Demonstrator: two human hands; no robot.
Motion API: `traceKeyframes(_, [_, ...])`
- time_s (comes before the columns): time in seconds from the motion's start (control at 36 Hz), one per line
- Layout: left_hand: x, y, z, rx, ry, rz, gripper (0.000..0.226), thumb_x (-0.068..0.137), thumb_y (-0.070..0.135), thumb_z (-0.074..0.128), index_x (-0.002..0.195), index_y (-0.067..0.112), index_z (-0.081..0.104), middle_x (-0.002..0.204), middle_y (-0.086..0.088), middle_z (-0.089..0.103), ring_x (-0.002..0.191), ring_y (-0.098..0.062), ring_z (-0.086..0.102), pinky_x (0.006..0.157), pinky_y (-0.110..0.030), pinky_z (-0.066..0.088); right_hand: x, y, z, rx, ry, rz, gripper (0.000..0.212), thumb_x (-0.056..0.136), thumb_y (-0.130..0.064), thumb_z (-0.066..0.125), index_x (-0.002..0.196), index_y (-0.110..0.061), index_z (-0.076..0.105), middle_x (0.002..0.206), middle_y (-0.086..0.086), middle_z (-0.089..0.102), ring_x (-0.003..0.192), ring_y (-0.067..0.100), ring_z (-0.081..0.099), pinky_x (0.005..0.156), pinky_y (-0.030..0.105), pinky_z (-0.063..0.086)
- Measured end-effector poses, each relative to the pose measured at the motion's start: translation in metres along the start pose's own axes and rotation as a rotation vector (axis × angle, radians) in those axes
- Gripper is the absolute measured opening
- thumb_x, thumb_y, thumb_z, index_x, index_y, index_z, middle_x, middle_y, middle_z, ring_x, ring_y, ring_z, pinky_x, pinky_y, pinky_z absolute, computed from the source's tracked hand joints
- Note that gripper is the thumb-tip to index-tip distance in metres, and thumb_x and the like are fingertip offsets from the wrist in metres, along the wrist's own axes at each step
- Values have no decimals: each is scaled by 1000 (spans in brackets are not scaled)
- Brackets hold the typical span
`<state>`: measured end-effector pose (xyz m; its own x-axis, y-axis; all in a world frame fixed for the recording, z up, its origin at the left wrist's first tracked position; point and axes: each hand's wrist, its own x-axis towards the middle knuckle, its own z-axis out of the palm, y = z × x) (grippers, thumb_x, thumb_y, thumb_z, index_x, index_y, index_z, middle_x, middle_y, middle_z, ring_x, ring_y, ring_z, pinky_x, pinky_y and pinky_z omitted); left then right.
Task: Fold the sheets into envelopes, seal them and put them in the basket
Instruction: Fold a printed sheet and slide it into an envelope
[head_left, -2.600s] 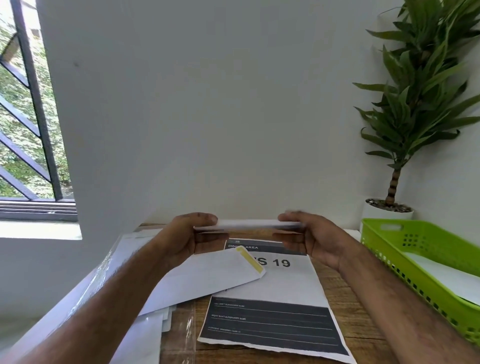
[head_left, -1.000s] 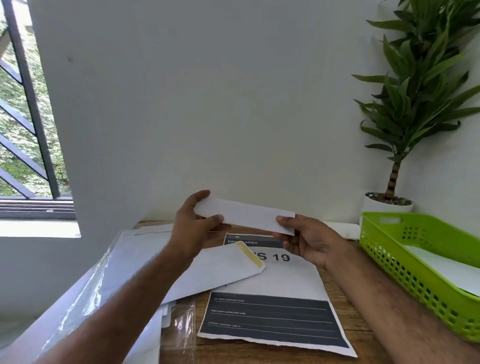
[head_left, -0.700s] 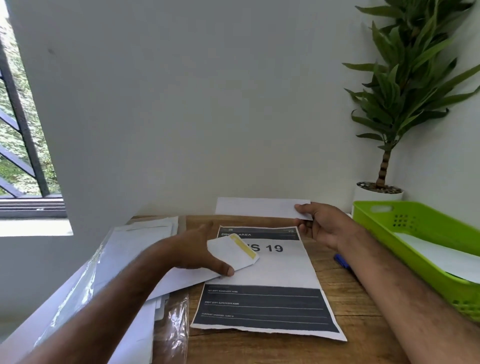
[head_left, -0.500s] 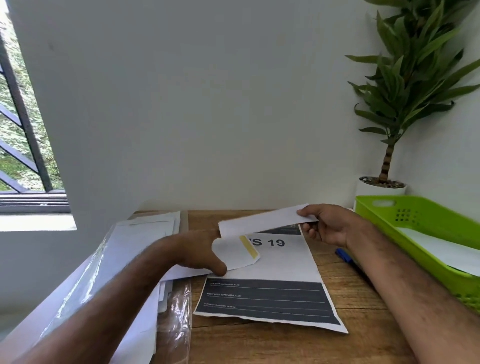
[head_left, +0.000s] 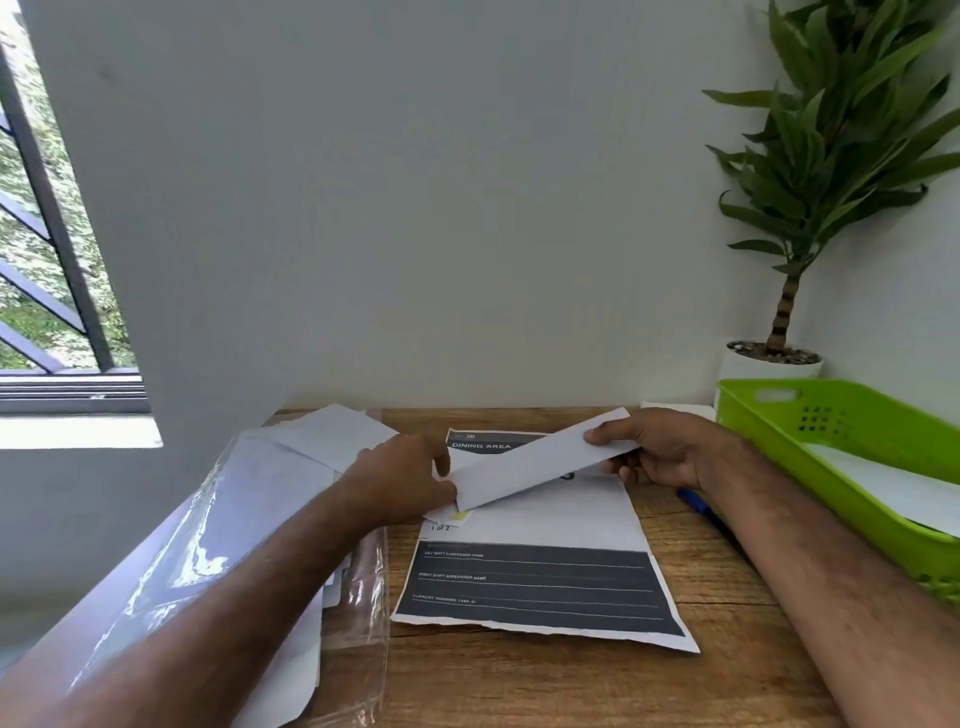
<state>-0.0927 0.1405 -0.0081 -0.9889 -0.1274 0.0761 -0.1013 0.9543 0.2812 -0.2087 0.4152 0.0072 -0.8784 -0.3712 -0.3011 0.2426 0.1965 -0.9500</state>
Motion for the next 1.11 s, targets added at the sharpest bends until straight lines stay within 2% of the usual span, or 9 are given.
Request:
traceKeyframes(0.08, [0,1,1,22,4,-10,40,76,55,66,108,32,61,104,8,63,98,-17,60,96,-42,49,0,-1,-1,44,9,-5,17,92,-5,68,107,0,62,87,15,69,50,13,63,39,19,48])
traceKeyframes(0.19, [0,5,1,119,9,12,52,77,66,65,115,31,60,123,5,62,112,-19,52,98,-43,43,-3,-7,-9,76,60,0,10,95,-3,62,103,4,62,77,15,65,42,10,58,37,17,47])
traceKeyframes(0.36, [-4,14,0,147,31,33,46,80,50,66,118,24,67,120,-1,68,106,-21,60,91,-32,50,-14,-16,-19,96,104,10,7,94,-1,62,98,5,63,65,12,63,45,11,55,37,17,47])
traceKeyframes(0.47, [-8,19,0,226,50,50,42,80,48,66,114,23,67,111,-1,69,100,-22,62,86,-32,51,-16,-16,-20,86,115,24,6,94,-1,61,97,4,62,70,14,61,56,13,52,37,16,47])
traceKeyframes(0.64, [-9,21,-3,253,62,82,44,76,39,75,114,19,65,111,0,67,94,-19,62,82,-33,53,-16,-17,-18,71,110,24,6,94,-2,62,97,3,61,74,14,61,52,12,53,38,16,48])
traceKeyframes(0.72, [-9,21,-2,257,103,96,35,76,34,74,105,16,66,106,-1,67,89,-21,63,78,-33,55,-15,-18,-16,71,98,17,6,94,-1,62,97,4,62,76,14,61,50,12,55,38,16,49])
traceKeyframes(0.81, [-7,19,-3,216,173,78,16,77,26,70,80,21,55,89,-1,66,76,-21,58,66,-29,47,-14,-17,-12,83,81,11,10,93,-1,63,101,5,63,75,14,62,43,11,58,38,17,49])
traceKeyframes(1.0, [-7,16,-5,76,223,52,26,76,19,67,60,21,46,64,6,52,65,-21,56,55,-28,37,-13,-14,7,78,67,5,9,93,-1,64,101,4,62,86,18,66,45,11,59,38,17,49])
traceKeyframes(1.11, [-7,13,-8,44,195,17,20,74,22,68,62,21,53,69,6,59,64,-15,55,54,-26,36,-12,-13,11,57,106,13,5,94,0,63,96,5,61,84,19,65,46,12,58,37,17,48])
